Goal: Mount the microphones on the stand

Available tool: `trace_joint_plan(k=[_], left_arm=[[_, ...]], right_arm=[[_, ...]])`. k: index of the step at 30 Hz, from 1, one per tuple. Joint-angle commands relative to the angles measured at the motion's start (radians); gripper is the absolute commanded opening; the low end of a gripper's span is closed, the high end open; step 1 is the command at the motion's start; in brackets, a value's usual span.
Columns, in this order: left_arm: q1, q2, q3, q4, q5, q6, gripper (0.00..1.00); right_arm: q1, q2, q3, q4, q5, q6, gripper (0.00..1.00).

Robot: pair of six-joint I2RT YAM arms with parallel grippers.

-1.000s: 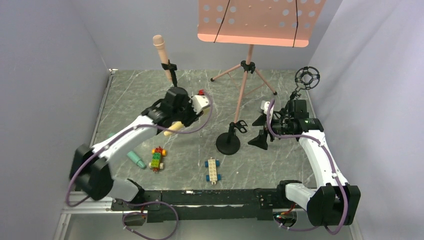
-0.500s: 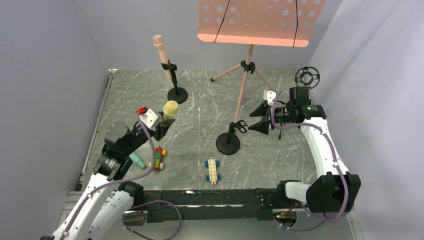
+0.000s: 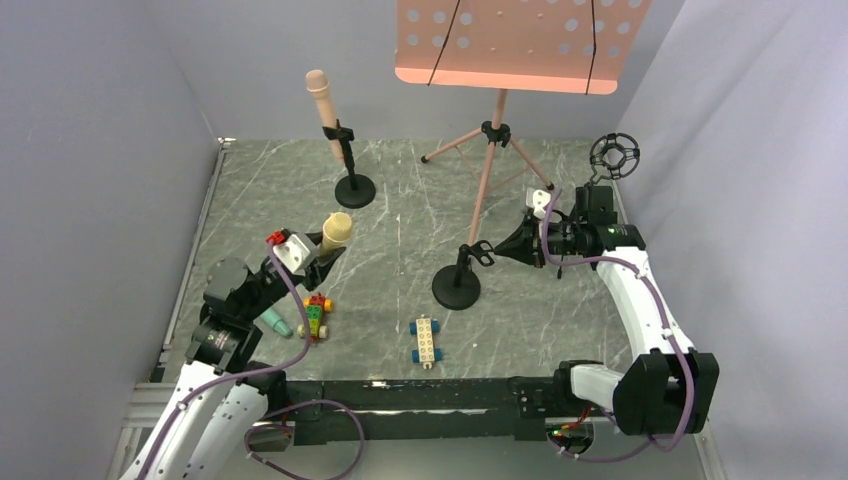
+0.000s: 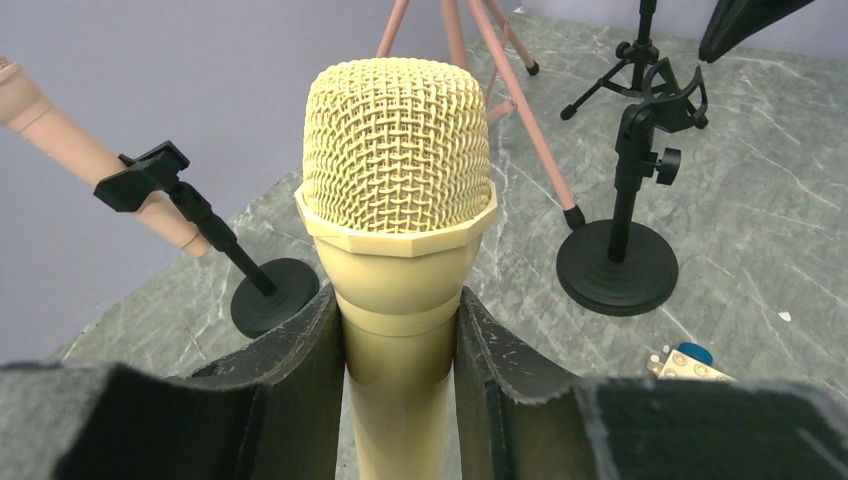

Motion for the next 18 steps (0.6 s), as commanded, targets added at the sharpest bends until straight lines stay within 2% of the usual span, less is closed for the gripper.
trace_joint_plan(k=[1, 7, 18], left_arm=[[0.026, 0.012, 0.018, 0.052, 0.101, -0.001, 0.0], [0.051, 0.046, 0.035, 0.049, 0.166, -0.011, 0.0], [0.067, 0.049, 0.029, 0.066, 0.194, -0.022, 0.0]], right_arm=[[-0.002, -0.008, 0.003, 0.107, -0.041, 0.035, 0.07], [0.005, 0.055, 0.036, 0.062, -0.061, -0.013, 0.07], [0.045, 0.094, 0.026, 0.074, -0.047, -0.023, 0.07]])
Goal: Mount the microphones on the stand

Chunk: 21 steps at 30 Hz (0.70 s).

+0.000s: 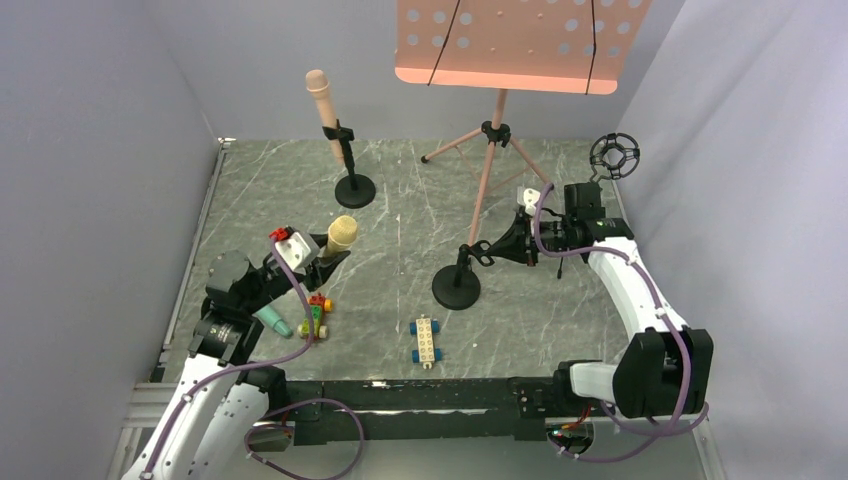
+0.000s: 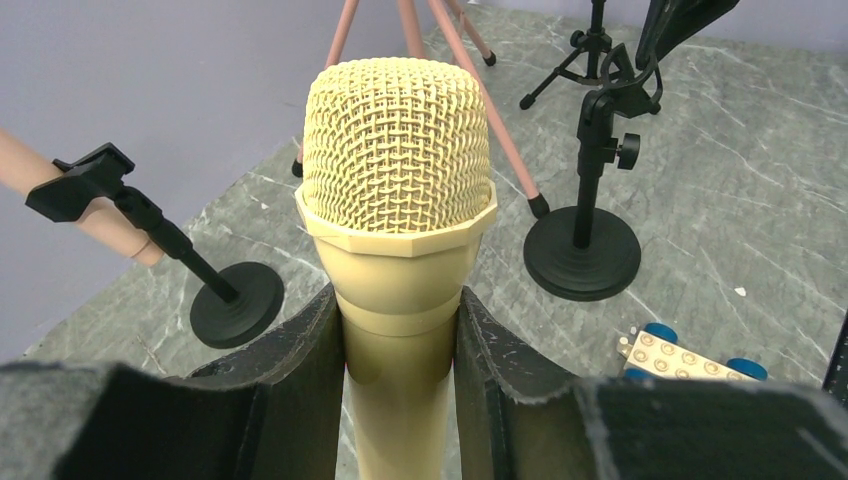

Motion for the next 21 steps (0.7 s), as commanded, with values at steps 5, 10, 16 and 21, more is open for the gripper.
trace_joint_plan(k=[5, 10, 16, 21], left_arm=[[0.012, -0.004, 0.024, 0.061, 0.046, -0.015, 0.0], [0.013, -0.001, 0.025, 0.062, 0.058, -0.016, 0.0], [0.015, -0.005, 0.022, 0.068, 0.062, -0.018, 0.0], [0.016, -0.008, 0.016, 0.08, 0.066, -0.027, 0.0]], right_arm=[[0.017, 0.026, 0.03, 0.024, -0.028, -0.036, 0.07], [0.022, 0.029, 0.02, 0.042, -0.023, -0.028, 0.07], [0.024, 0.033, 0.018, 0.043, -0.024, -0.03, 0.08], [0.024, 0.028, 0.011, 0.052, -0.022, -0.027, 0.15]])
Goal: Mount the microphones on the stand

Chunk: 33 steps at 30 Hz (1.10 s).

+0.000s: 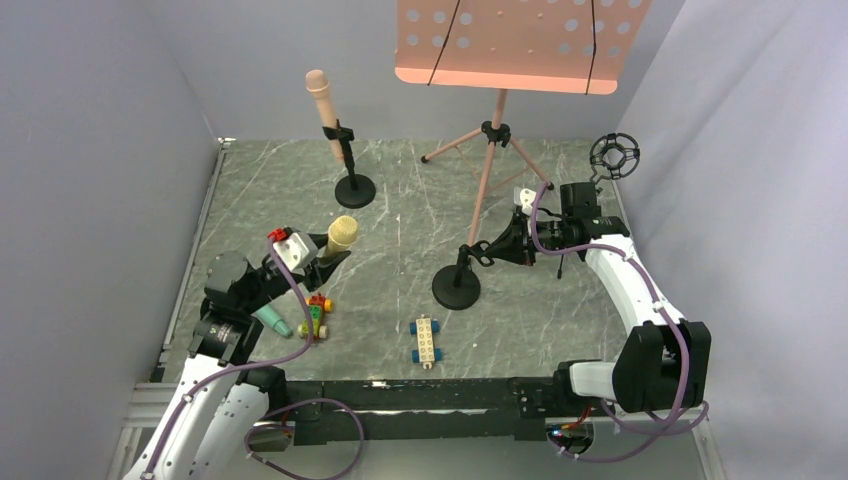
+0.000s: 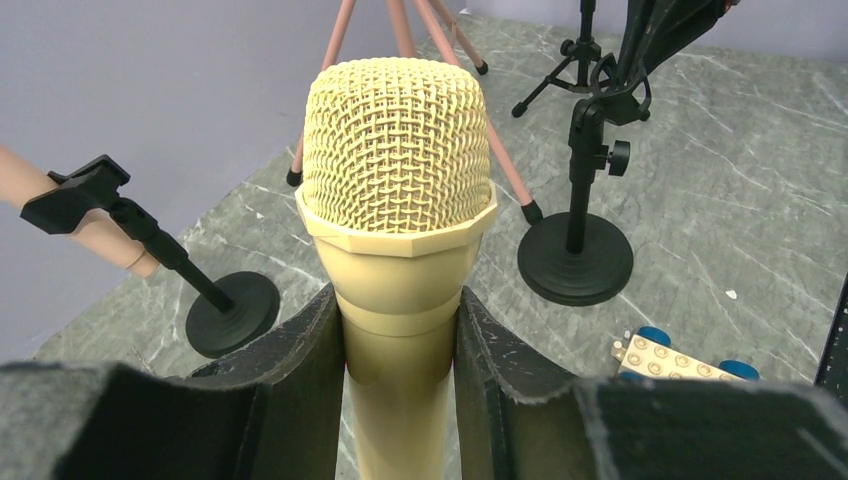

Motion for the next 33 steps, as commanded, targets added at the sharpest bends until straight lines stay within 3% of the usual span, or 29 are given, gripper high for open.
trace_joint_plan(k=[1, 12, 16, 20, 23, 29, 33], left_arm=[[0.007, -0.007, 0.016, 0.066, 0.035, -0.017, 0.0], [0.011, -0.017, -0.011, 0.151, 0.06, -0.091, 0.0], [0.011, 0.0, -0.064, 0.401, 0.056, -0.326, 0.0], [-0.009, 0.088, -0.116, 0.785, 0.005, -0.623, 0.0], [-0.086, 0.18, -0.096, 0.939, -0.087, -0.686, 0.0], [-0.334, 0.43, 0.032, 1.077, -0.279, -0.584, 0.0], [-0.423, 0.619, 0.129, 1.21, -0.336, -0.589, 0.0]], right_arm=[[0.004, -0.004, 0.008, 0.047, -0.023, -0.022, 0.18], [0.004, -0.024, -0.022, 0.074, -0.011, -0.015, 0.32], [0.003, -0.031, -0.036, 0.081, -0.004, -0.021, 0.41], [0.004, -0.034, -0.05, 0.094, 0.0, -0.022, 0.49], [0.003, -0.031, -0.052, 0.095, 0.001, -0.026, 0.5], [0.004, -0.021, -0.051, 0.084, 0.001, -0.042, 0.5], [0.004, -0.019, -0.05, 0.075, 0.006, -0.055, 0.51]])
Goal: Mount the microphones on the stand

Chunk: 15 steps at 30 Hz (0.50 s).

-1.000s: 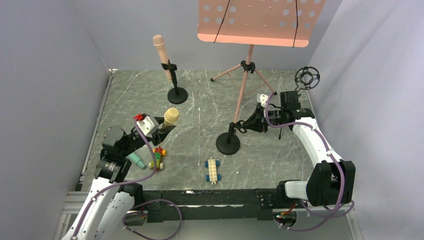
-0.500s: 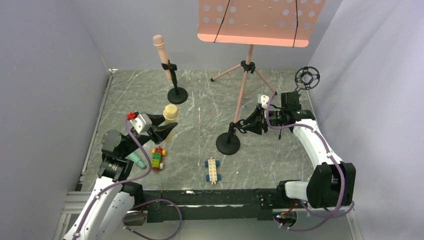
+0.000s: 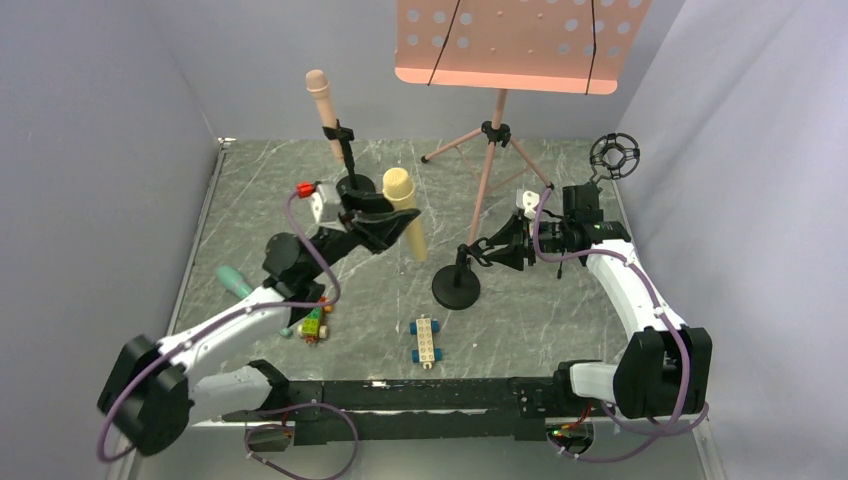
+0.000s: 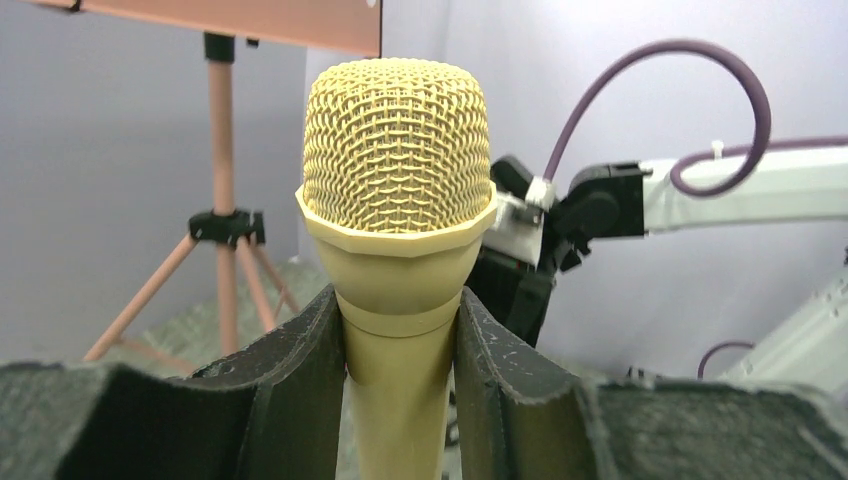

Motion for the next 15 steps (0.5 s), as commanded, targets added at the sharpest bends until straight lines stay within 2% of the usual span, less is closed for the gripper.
trace_joint_plan(k=[1, 8, 15], left_arm=[[-0.081, 0.173, 0.127, 0.265, -0.13, -0.018, 0.0], [-0.169, 0.393, 0.272, 0.368, -0.19, -0.027, 0.0], [-0.229, 0.527, 0.333, 0.441, -0.263, -0.038, 0.0]], right_arm=[[0.004, 0.008, -0.015, 0.003, 0.017, -0.055, 0.51], [0.004, 0.013, -0.016, -0.013, 0.006, -0.075, 0.51], [0.004, 0.022, -0.012, -0.032, -0.001, -0.09, 0.5]])
